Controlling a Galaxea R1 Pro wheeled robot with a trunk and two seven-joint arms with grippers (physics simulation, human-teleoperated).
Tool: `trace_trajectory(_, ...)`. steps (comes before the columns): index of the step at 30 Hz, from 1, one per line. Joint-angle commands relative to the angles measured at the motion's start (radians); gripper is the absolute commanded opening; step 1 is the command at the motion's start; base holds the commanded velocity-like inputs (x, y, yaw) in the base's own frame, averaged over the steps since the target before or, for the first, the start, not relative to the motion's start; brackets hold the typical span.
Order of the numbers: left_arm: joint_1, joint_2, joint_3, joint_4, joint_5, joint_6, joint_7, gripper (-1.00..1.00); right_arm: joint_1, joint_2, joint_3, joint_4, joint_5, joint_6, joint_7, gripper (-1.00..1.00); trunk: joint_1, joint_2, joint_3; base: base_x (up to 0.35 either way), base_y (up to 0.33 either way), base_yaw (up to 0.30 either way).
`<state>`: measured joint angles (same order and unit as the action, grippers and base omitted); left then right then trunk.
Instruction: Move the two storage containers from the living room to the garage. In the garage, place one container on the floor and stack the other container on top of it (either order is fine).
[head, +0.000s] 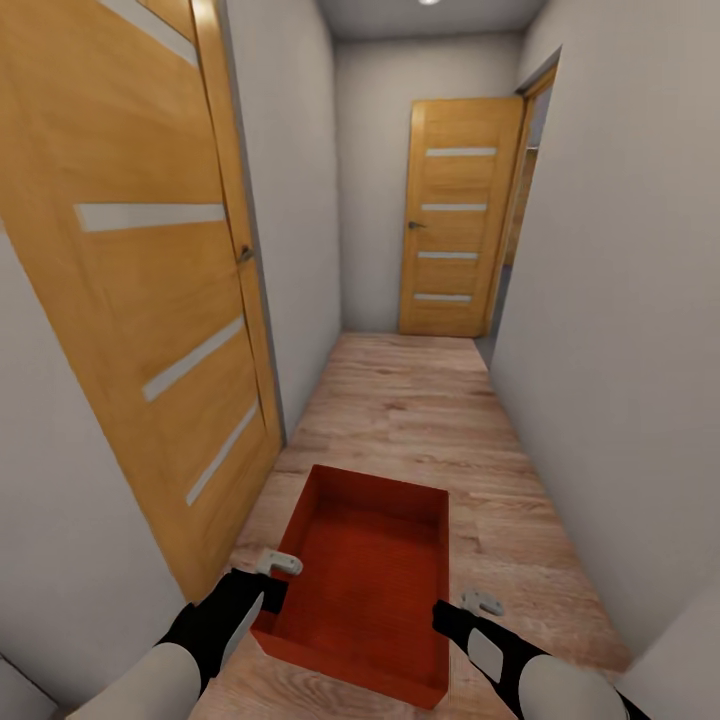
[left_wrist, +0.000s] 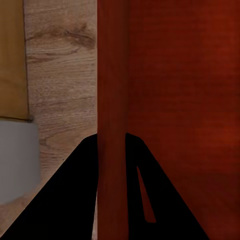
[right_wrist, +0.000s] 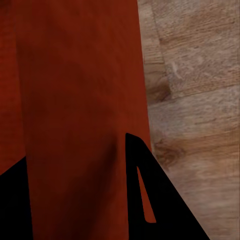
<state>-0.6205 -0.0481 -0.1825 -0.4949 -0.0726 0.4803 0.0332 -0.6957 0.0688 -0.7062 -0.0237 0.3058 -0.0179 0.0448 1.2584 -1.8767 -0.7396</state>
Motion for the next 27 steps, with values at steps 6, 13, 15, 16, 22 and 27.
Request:
trace_trajectory(6,-0.001,-0.002,0.014,-0.001,0.054,0.006,0.002,-1.0,0.001,0.002,0.031,-0.004,0.006,-0.066,0.001,-1.0,0.0,0.0,-0.001,0.339,0.115,-0.001)
trace_trajectory(13,-0.001,-0.002,0.014,-0.001,0.054,0.006,0.002,-1.0,0.001,-0.001,0.031,-0.004,0.004,-0.066,0.004,-1.0,0.0,0.0,0.0,0.339,0.115,-0.2)
trace_trajectory(15,-0.001,-0.002,0.014,-0.001,0.054,0.006,0.002,-1.0,0.001,-0.001,0.031,-0.004,0.004,-0.066,0.005,-1.0,0.0,0.0,0.0,0.339,0.115,-0.289)
trace_trajectory(16,-0.001,-0.002,0.014,-0.001,0.054,0.006,0.002,-1.0,0.001,-0.001,0.031,-0.004,0.004,-0.066,0.006,-1.0,0.0,0.0,0.001,0.339,0.115,-0.291)
trace_trajectory(22,-0.001,-0.002,0.014,-0.001,0.054,0.006,0.002,-1.0,0.001,-0.001,0.031,-0.004,0.004,-0.066,0.007,-1.0,0.0,0.0,0.004,0.339,0.115,-0.292)
trace_trajectory(27,-0.001,-0.002,0.014,-0.001,0.054,0.006,0.002,-1.0,0.001,-0.001,0.031,-0.004,0.005,-0.066,0.007,-1.0,0.0,0.0,0.007,0.339,0.115,-0.229)
